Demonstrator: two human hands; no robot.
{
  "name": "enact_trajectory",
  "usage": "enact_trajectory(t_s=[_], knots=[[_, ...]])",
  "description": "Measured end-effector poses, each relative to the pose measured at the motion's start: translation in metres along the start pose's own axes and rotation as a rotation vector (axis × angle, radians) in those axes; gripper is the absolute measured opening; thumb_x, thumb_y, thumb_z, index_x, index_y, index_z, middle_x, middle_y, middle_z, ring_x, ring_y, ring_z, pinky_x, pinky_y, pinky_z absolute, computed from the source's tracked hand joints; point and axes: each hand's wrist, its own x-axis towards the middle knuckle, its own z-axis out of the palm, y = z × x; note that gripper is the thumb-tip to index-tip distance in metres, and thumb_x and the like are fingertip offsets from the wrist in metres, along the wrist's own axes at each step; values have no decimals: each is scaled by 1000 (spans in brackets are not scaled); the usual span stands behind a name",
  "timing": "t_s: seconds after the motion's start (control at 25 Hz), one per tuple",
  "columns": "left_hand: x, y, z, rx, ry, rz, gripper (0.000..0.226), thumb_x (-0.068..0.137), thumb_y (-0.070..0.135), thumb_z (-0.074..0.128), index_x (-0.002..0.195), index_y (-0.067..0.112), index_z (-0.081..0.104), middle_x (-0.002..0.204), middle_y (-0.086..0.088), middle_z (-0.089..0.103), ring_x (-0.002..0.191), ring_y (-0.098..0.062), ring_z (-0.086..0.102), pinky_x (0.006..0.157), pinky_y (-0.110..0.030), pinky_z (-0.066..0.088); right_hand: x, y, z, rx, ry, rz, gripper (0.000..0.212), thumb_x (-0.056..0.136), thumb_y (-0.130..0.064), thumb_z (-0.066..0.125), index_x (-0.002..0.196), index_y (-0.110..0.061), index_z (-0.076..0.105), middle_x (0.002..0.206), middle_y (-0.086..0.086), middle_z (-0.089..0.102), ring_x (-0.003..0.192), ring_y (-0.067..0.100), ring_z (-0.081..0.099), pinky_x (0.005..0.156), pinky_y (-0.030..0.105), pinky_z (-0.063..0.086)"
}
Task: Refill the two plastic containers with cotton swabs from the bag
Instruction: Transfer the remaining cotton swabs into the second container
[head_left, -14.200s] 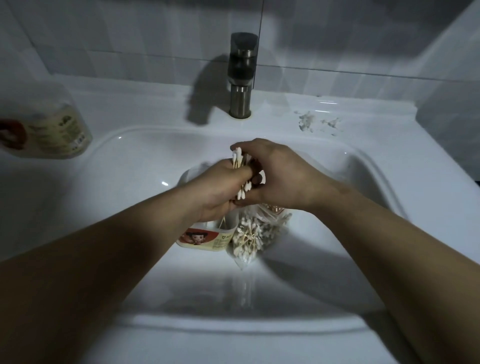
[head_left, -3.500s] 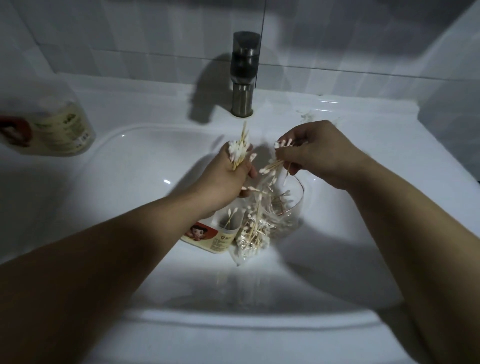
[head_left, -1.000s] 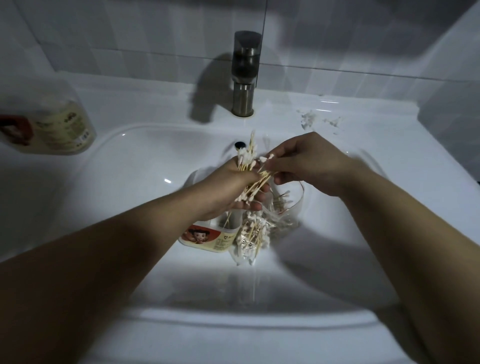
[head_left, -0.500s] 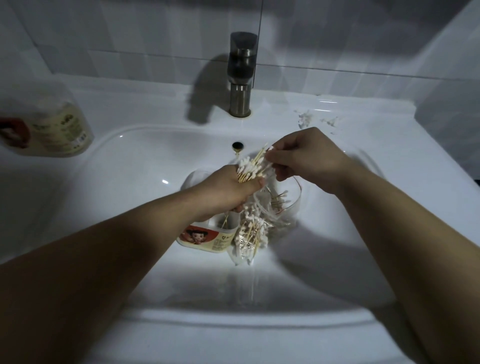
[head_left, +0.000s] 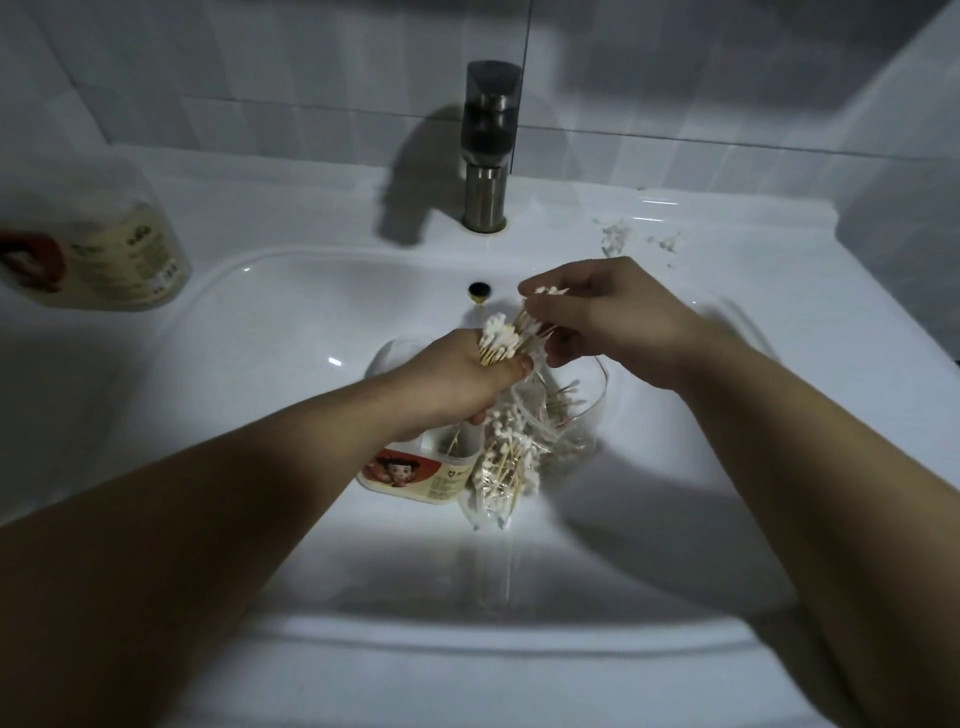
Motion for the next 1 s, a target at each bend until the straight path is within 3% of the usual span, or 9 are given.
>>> enact_trajectory(t_s=[0.24,0.4,0.76,0.88,1.0], knots=[[-4,3,1,-92,-33,-21,20,103,23,59,83,23,57,50,12,49,50,-7,45,53,-27,41,-3,-1,0,74,-96,-7,10,84,0,76,94,1,74,78,14,73,65,18,69,66,24,58],[-4,3,-1,-64,-52,-6,22,102,24,59,81,24,57,51,11,49,51,-7,46,54,-27,42,-1,-1,-2,47,-43,-8,10,82,8,75,90,4,75,78,17,73,65,20,68,66,23,59],[2,-2,-11,117,66,1,16,102,35,59,88,26,63,68,4,60,62,-15,57,68,-34,53,3,-3,-17,226,124,-13,8,81,9,75,89,10,73,86,20,69,68,23,68,73,24,58],[4,-3,-11,81,167,15,19,103,34,55,89,24,63,72,0,67,67,-20,65,71,-39,58,3,-2,-22,174,171,4,13,81,9,75,94,12,73,87,23,70,70,25,70,71,24,59],[3,3,-7,-98,214,111,17,106,26,52,101,21,67,92,-4,75,85,-21,75,76,-36,64,0,-2,-15,59,109,15,12,82,10,73,94,11,75,83,23,72,68,24,70,68,24,60]])
